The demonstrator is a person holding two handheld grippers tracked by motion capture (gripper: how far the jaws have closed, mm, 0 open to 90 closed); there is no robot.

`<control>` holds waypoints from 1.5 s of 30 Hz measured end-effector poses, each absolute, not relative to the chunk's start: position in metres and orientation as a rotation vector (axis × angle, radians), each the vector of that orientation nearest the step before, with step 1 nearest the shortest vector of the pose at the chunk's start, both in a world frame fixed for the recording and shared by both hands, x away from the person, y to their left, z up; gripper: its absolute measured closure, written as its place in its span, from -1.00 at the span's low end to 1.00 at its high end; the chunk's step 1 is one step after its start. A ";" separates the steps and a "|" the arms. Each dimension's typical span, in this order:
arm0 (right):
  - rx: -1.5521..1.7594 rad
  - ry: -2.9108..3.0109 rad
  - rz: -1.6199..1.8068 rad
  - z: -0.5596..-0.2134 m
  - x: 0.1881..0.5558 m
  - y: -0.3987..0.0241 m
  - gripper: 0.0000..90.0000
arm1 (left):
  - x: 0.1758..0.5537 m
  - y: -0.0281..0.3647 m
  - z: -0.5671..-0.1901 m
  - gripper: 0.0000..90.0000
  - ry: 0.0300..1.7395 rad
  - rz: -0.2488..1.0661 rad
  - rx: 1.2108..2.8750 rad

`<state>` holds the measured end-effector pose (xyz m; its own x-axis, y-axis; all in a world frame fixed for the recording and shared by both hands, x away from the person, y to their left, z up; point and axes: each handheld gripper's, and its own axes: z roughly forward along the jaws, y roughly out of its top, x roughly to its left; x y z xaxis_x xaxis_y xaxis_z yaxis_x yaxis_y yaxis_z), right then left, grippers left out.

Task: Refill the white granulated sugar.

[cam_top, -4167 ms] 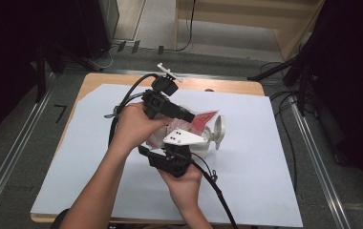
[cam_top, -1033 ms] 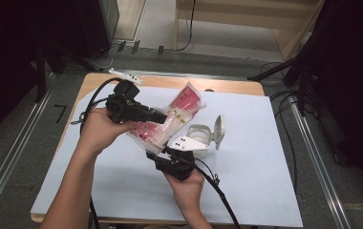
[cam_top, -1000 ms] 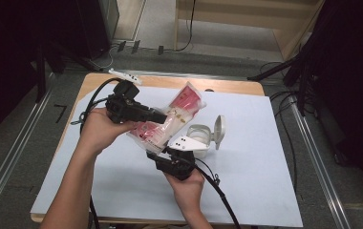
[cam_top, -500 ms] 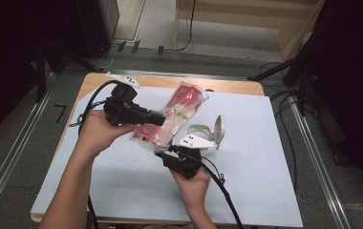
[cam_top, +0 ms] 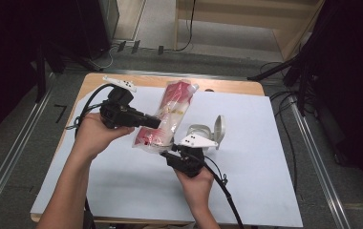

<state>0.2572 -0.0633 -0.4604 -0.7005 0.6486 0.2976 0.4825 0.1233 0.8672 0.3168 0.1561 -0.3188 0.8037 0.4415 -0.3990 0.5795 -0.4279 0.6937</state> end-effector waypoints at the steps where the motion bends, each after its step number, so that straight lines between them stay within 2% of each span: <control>1: 1.141 2.240 1.627 -0.460 0.258 -0.063 0.45 | 0.317 0.156 -0.319 0.90 0.752 -0.187 2.091; 14: 1.052 2.358 1.644 -0.450 0.270 -0.066 0.45 | 0.314 0.169 -0.309 0.91 0.727 -0.165 2.030; 23: 0.924 2.439 1.689 -0.441 0.277 -0.073 0.48 | 0.313 0.188 -0.302 0.92 0.742 -0.058 1.974; 28: 0.913 2.519 1.733 -0.441 0.282 -0.082 0.49 | 0.315 0.193 -0.307 0.92 0.735 0.068 1.954; 37: 0.783 2.596 1.653 -0.437 0.279 -0.101 0.39 | 0.335 0.194 -0.330 0.92 0.826 0.041 1.941; 45: 0.780 2.580 1.645 -0.437 0.276 -0.121 0.34 | 0.357 0.192 -0.355 0.92 0.861 -0.042 1.941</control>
<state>0.2761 -0.1208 -0.4366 -0.8779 0.3949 0.2708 0.4121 0.3351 0.8473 0.3568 0.1923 -0.3550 0.7488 0.5483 -0.3724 0.5817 -0.2742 0.7658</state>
